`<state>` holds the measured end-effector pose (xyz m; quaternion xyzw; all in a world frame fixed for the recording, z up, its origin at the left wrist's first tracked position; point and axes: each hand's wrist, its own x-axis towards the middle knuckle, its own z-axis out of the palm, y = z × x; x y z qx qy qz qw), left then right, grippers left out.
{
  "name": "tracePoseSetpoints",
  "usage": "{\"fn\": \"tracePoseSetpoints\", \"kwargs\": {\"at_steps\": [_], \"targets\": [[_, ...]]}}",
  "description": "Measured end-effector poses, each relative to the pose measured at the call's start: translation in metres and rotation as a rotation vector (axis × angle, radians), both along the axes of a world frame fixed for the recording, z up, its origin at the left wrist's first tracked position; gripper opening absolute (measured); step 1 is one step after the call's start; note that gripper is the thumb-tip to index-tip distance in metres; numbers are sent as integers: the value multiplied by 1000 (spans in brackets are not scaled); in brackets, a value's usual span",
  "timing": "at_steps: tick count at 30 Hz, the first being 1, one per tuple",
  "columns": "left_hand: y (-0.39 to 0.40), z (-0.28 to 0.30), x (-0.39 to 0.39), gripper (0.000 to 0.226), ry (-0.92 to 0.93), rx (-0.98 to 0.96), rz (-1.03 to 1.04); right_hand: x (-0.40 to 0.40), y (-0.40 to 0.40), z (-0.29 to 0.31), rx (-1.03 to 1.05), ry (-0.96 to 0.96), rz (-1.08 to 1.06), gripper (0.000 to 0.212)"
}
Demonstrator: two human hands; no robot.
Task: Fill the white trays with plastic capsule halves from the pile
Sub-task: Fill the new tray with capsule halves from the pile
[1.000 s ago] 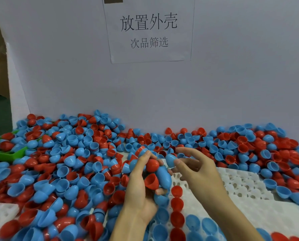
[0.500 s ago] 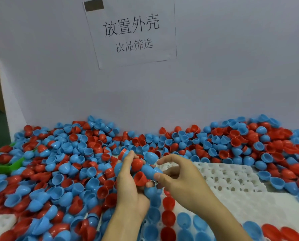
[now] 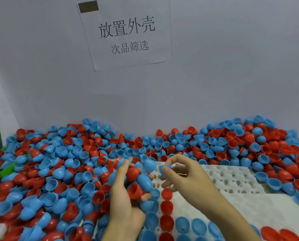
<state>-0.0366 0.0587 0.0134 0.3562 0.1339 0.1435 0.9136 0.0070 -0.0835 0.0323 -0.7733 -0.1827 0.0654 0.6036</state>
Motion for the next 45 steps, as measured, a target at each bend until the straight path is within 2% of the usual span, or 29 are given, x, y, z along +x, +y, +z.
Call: {"fn": "tracePoseSetpoints", "kwargs": {"at_steps": [4, 9, 12, 15, 19, 21, 25, 30, 35, 37, 40, 45], "targets": [[0, 1, 0, 27, -15, 11, -7, 1, -3, 1, -74, -96, -41, 14], [4, 1, -1, 30, -15, 39, -3, 2, -10, 9, 10, -101, -20, 21], [6, 0, 0, 31, -12, 44, 1, 1, -17, 16, 64, -97, -50, 14], [7, 0, 0, 31, -11, 48, 3, -1, -20, 22, 43, -132, -70, 37], [8, -3, 1, 32, 12, 11, -18, 0, -19, 23, 61, -143, -93, 82], [9, -5, 2, 32, 11, 3, -26, 0, -18, 21, 63, -123, -107, 93], [10, -6, 3, 30, 12, 5, -33, 3, -20, 19, 48, -135, -188, 77], [8, -5, 2, 30, 16, 3, -32, 6, -20, 17, 31, -74, -188, 53], [6, -1, -3, 34, -7, 28, -103, 6, -16, 12, -173, -38, -91, 28], [6, 0, -4, 31, -51, 29, -168, 5, -14, 10, -229, -18, -33, 25], [4, 2, -6, 29, -92, 36, -270, 2, -11, 12, -181, 6, 42, 28], [2, 1, -5, 27, -103, 32, -342, -1, -5, 14, -27, -88, -68, 31]]}}
